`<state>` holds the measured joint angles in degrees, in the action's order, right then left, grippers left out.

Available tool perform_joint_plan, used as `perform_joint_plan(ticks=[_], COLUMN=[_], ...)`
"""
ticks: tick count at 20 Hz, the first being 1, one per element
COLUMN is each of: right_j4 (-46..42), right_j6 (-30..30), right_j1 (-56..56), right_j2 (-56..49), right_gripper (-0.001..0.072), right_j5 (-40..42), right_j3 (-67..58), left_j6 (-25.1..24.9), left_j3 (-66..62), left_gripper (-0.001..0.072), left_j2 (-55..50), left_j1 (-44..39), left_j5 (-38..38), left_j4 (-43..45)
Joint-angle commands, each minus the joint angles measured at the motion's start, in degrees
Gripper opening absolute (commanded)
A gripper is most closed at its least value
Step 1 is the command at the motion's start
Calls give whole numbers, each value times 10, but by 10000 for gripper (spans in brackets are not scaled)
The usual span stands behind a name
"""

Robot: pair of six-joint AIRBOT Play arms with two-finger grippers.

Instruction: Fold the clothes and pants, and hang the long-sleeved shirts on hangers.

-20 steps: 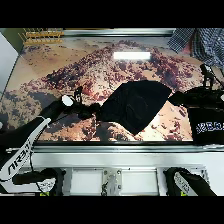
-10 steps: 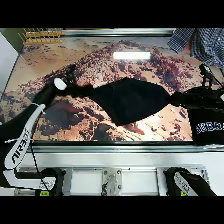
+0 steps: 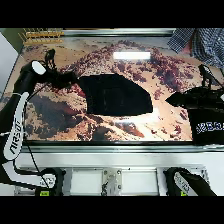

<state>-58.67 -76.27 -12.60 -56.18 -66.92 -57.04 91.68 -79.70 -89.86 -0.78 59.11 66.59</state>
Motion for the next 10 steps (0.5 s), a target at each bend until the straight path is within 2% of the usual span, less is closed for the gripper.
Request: perform_joint_plan(ticks=[1, 4, 6, 10], right_j4=[1, 4, 10, 15], right_j6=[0, 0, 0, 0], right_j1=[0, 0, 0, 0], right_j2=[0, 0, 0, 0], right_gripper=[432, 432, 432, 432], right_j5=[0, 0, 0, 0], right_j3=[0, 0, 0, 0], left_j6=[7, 6, -28, -34], left_j3=[156, 264, 285, 264], left_gripper=[544, 544, 544, 543], left_j2=[35, 38, 24, -8], left_j1=[2, -1, -14, -57], left_j5=[1, -90, -127, -150], left_j4=[-57, -184, -258, -282])
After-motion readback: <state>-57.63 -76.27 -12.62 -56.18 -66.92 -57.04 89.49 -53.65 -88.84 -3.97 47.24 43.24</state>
